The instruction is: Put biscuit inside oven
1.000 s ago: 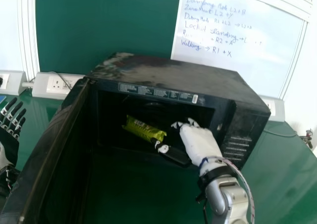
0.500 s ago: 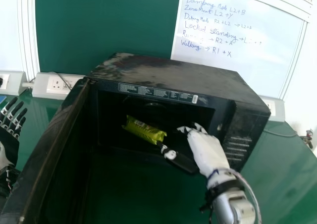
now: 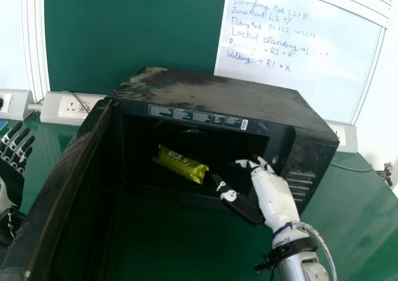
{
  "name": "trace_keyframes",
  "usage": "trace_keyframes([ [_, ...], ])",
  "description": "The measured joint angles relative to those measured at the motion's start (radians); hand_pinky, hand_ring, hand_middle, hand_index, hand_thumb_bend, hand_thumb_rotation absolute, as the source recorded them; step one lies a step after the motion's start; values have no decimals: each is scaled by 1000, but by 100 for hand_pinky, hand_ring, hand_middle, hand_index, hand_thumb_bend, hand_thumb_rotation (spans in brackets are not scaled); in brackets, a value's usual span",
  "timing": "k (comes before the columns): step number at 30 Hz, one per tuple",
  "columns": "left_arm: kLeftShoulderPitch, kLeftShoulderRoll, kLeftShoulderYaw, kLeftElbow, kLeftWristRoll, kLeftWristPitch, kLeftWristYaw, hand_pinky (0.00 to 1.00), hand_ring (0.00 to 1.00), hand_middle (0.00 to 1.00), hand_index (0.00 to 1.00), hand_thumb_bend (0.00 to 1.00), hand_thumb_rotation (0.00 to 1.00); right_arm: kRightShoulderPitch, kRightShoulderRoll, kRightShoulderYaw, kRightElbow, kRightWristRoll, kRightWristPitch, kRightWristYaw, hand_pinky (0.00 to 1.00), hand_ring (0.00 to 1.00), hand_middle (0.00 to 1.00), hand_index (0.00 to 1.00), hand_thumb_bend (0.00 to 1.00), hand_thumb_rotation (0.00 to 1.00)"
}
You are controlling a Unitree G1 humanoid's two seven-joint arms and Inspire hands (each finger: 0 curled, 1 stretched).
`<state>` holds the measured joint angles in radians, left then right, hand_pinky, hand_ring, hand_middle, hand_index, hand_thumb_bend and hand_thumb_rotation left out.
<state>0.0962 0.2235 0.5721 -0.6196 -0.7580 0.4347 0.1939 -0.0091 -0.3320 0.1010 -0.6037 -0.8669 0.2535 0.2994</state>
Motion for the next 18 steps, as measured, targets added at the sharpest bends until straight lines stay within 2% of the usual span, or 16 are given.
trace_keyframes([
  [7,-1,0,-3,-2,-1,0,7,87,81,77,74,26,64,46,14,-55,-14,101,-40,-54,69,77,81,81,77,41],
  [14,-2,1,-11,-5,3,1,15,88,81,77,74,24,69,78,30,-115,-44,216,-40,-60,69,78,81,81,76,42],
  [18,-2,1,-15,-6,11,1,21,88,80,75,72,24,67,97,39,-146,-49,282,-40,-61,70,78,81,81,77,42],
])
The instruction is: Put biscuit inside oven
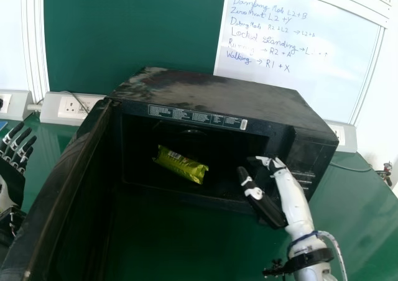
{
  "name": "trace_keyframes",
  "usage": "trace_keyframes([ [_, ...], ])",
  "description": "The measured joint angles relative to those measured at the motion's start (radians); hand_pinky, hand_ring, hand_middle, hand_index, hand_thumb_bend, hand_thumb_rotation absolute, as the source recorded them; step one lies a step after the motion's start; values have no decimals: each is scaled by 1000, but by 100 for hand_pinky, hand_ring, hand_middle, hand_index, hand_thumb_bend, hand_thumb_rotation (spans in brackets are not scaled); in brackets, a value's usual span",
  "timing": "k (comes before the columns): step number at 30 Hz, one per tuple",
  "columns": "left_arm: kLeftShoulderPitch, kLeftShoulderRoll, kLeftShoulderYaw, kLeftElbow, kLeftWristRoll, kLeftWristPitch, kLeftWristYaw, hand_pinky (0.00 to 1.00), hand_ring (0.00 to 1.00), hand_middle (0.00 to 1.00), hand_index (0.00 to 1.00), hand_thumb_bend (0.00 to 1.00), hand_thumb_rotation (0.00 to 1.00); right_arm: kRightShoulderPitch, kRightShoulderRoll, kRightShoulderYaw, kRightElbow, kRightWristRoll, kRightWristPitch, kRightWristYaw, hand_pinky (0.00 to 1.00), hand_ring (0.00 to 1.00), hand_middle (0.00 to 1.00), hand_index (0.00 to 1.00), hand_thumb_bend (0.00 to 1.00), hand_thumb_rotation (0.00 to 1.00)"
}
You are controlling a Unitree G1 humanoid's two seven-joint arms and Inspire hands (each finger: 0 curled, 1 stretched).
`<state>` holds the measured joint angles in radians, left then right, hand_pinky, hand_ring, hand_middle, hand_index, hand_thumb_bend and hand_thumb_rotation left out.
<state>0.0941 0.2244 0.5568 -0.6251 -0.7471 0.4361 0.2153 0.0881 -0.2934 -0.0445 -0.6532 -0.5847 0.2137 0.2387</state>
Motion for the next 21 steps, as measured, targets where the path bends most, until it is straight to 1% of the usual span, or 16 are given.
trace_keyframes([
  [3,0,0,-4,-1,0,0,0,89,81,76,72,23,66,5,11,-22,0,55,0,-5,72,80,82,80,77,41],
  [6,0,0,-12,-1,0,0,0,91,83,78,73,21,69,7,30,-42,0,112,6,-12,73,81,82,80,79,39],
  [9,0,0,-17,-2,0,0,-7,90,83,77,72,21,71,17,44,-64,-1,181,9,-12,71,80,82,80,78,38],
  [14,1,0,-25,-3,1,0,-16,88,81,76,71,22,71,39,47,-94,-4,248,7,-12,71,79,81,79,77,38],
  [16,1,0,-26,-4,4,0,-16,89,81,76,71,23,68,50,47,-109,-4,270,5,-12,72,80,81,79,77,36],
  [20,1,0,-30,-5,14,0,-18,91,83,77,72,23,72,67,49,-126,-6,297,-7,-21,71,80,81,79,78,36],
  [21,2,0,-30,-5,18,-1,-22,91,83,77,72,24,72,74,51,-131,-7,303,-9,-26,71,80,82,79,78,35],
])
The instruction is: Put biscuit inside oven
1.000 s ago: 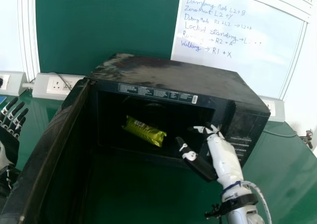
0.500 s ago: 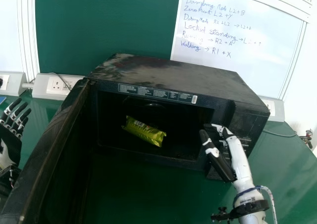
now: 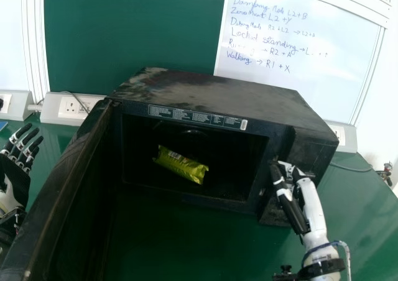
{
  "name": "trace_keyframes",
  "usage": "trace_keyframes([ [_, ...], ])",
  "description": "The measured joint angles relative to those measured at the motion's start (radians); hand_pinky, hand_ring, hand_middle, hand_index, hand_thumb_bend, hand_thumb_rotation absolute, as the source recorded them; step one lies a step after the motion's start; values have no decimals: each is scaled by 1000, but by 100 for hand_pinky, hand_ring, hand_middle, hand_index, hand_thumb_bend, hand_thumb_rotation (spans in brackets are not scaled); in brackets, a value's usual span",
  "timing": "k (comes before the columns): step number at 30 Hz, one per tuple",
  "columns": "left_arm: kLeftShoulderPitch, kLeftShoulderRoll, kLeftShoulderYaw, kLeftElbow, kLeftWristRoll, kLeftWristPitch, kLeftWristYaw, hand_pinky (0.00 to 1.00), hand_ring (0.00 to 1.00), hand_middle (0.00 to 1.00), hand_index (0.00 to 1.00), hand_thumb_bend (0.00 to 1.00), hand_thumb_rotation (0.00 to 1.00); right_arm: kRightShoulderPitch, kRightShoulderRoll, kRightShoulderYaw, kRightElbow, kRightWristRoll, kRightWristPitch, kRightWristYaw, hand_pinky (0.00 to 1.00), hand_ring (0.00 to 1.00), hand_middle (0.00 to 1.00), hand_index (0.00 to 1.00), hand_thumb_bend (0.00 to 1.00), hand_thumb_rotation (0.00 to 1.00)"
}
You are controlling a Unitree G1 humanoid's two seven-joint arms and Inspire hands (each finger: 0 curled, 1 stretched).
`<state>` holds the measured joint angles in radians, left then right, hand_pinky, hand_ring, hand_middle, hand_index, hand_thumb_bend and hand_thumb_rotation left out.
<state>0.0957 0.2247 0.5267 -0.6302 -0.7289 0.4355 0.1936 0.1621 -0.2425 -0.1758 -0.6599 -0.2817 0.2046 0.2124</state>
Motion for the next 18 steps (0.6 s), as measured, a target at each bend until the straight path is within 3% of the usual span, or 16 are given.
trace_keyframes([
  [3,0,0,0,2,0,0,-12,93,85,78,73,24,71,17,9,-13,-4,6,0,-21,72,80,82,79,78,35],
  [7,0,0,0,3,0,0,-15,95,86,80,74,23,73,42,31,-20,-16,28,-5,-45,65,79,82,79,78,33],
  [12,1,0,0,4,1,-1,-30,94,86,80,75,22,77,73,56,-29,-20,55,-30,-79,73,81,82,80,78,32],
  [18,6,-4,-3,4,2,-1,-46,94,87,81,76,21,80,101,68,-44,-19,68,-72,-117,74,79,81,79,76,34],
])
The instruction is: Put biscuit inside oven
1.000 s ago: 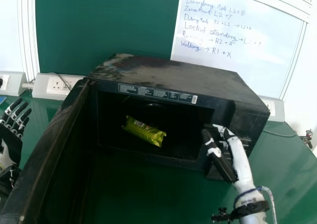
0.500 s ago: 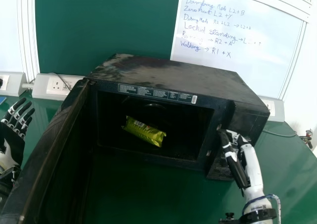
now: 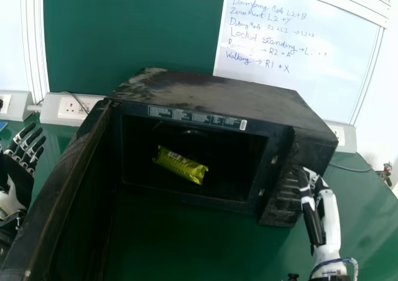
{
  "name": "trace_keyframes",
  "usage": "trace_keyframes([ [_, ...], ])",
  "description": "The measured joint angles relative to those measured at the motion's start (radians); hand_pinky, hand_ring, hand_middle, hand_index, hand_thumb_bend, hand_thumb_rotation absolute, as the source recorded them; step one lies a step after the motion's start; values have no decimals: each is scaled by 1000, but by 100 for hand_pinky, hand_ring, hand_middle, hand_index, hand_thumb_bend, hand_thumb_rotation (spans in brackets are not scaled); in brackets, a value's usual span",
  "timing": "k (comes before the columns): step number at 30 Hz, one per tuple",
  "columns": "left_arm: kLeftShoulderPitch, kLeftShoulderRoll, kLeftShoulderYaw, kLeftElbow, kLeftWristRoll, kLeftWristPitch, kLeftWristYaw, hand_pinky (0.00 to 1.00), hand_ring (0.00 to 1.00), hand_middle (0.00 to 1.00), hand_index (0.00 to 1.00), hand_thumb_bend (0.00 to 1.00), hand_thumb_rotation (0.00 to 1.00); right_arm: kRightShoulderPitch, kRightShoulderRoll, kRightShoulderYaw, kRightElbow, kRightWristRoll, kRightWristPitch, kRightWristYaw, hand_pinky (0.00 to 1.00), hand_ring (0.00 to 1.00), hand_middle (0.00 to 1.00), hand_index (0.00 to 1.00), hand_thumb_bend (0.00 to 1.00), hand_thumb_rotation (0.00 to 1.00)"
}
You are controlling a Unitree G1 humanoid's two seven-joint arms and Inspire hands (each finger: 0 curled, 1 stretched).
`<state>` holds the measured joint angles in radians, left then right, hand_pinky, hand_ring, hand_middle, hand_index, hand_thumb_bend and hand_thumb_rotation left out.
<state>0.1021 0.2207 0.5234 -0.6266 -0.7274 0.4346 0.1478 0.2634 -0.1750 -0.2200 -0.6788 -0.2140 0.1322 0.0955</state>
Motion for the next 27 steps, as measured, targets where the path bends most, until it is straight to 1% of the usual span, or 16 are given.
trace_keyframes([
  [5,1,-11,0,0,0,0,0,97,89,82,78,20,82,20,0,-15,2,9,-10,-13,74,79,80,78,76,35],
  [7,4,-12,0,0,-1,0,0,99,91,85,80,20,83,27,0,-18,2,9,-10,-15,74,79,80,78,77,35],
  [9,6,-12,-3,-1,-1,0,0,100,92,86,81,21,78,28,0,-19,0,9,-10,-18,74,79,80,78,77,34],
  [13,10,-14,-10,-2,-4,0,-4,100,91,85,84,22,74,31,0,-25,-2,12,-10,-22,73,79,80,77,78,35],
  [16,14,-19,-27,-9,-4,1,-4,100,90,84,82,22,70,31,1,-28,-2,16,-10,-23,73,79,80,77,78,35],
  [20,24,-21,-40,-19,-2,1,-4,98,90,84,78,27,64,32,1,-30,-2,17,-10,-30,73,79,79,77,77,35],
  [24,35,-23,-49,-25,-3,2,-4,97,90,84,78,31,60,33,-1,-36,-2,17,-10,-32,73,79,79,77,78,35],
  [27,39,-24,-61,-35,-7,6,-4,95,87,83,80,35,56,35,-2,-41,-2,17,-10,-32,72,79,79,77,78,36],
])
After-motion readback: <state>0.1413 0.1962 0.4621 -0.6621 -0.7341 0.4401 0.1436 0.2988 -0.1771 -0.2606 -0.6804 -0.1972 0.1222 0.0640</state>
